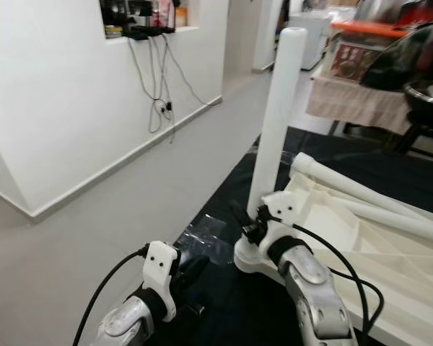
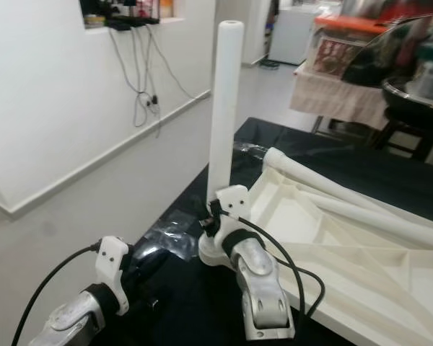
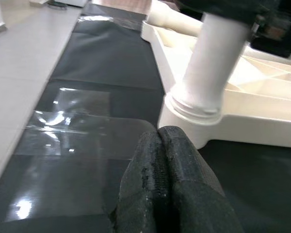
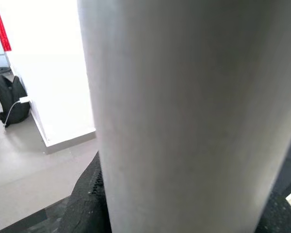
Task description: Building children table
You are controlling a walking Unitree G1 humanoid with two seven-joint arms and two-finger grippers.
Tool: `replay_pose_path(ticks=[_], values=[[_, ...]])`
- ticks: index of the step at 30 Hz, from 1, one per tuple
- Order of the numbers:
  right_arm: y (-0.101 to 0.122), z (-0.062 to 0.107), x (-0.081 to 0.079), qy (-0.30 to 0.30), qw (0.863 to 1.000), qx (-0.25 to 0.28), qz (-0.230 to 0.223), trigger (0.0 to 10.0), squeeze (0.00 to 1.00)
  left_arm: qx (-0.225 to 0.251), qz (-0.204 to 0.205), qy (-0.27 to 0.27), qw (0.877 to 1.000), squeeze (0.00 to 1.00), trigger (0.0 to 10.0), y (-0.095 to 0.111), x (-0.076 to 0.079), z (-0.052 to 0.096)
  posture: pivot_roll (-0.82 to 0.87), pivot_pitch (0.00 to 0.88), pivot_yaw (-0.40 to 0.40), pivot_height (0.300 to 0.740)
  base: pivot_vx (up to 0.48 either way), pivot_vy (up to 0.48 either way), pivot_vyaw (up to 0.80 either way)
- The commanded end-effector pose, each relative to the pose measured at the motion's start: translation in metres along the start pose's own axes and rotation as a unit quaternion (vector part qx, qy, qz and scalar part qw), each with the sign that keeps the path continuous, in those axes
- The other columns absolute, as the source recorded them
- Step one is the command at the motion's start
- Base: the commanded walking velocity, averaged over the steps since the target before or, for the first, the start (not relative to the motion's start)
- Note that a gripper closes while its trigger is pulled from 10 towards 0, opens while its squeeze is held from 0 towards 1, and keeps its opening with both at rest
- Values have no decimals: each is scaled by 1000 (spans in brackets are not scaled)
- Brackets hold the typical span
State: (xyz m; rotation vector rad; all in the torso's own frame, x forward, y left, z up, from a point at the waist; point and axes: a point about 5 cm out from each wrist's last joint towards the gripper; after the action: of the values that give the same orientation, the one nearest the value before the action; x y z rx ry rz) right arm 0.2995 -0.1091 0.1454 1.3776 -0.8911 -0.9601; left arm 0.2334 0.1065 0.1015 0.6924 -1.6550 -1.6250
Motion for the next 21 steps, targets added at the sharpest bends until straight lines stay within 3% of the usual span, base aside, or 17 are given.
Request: replay_pose_path(ticks=[1,3,4,5,7,8,10,11,13,14,15,16,17,19,21], values=[[-19,3,14,-31,998,-46,-4,0,0,-4,3,-5,1000,0,10000,-1,1,0,9,0,-65,740,0,0,0],[-23,1,17,-40,998,-52,-20,0,0,-4,1,-2,1000,0,10000,-1,1,0,18,0,-72,740,0,0,0],[-26,0,18,-44,997,-60,-19,4314,0,-2,-1,1,1000,0,10000,0,1,-1,13,0,-73,740,0,0,0],[-27,0,16,-30,997,-63,-24,10000,0,-1,-2,3,1000,0,10000,0,1,-1,10,0,-74,740,0,0,0],[-24,-1,14,-6,998,-56,-27,10000,0,0,-1,4,1000,0,10000,0,1,-2,10,0,-75,740,0,0,0],[-20,-4,12,46,997,-47,-35,10000,1000,0,0,3,1000,0,10000,0,2,-3,10,0,-74,740,0,0,0],[-20,-4,12,46,997,-47,-35,10000,1000,0,0,3,1000,0,10000,0,2,-3,10,0,-74,740,0,0,0],[0,-4,-2,169,984,-11,-50,10000,1000,0,2,2,1000,0,10000,0,2,-5,7,0,-68,740,0,0,0],[0,-4,-2,169,984,-11,-50,10000,1000,0,2,2,1000,0,10000,0,2,-5,7,0,-68,740,0,0,0],[7,-4,-2,236,971,-2,-44,10000,831,0,2,1,1000,0,10000,0,3,-5,10,0,-70,740,0,0,0],[11,-3,-1,273,961,2,-38,10000,831,0,2,0,1000,0,10000,0,3,-6,10,0,-70,740,0,0,0],[13,-5,3,316,948,0,-22,10000,0,0,2,0,1000,0,10000,0,3,-6,13,0,-69,740,0,0,0],[13,-5,3,316,948,0,-22,10000,0,0,2,0,1000,0,10000,0,3,-6,13,0,-69,740,0,0,0],[14,-11,14,373,928,-16,-23,10000,0,0,3,-1,1000,0,10000,-1,3,-6,17,0,-69,740,0,0,0],[14,-13,18,387,921,-21,-23,10000,0,0,2,-1,1000,0,10000,-1,3,-6,17,0,-69,740,0,0,0]])
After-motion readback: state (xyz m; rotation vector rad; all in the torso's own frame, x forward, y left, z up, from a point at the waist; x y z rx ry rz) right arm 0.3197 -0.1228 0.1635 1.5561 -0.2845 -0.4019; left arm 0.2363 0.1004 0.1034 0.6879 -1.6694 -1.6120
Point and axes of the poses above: a point about 5 cm out from each wrist's last joint towards the gripper, its own z axis pointing back from the gripper into the wrist, its own y axis along the axis of the wrist's last joint, x = y × z, and after that the axes turned 3 degrees about -z, right-handed
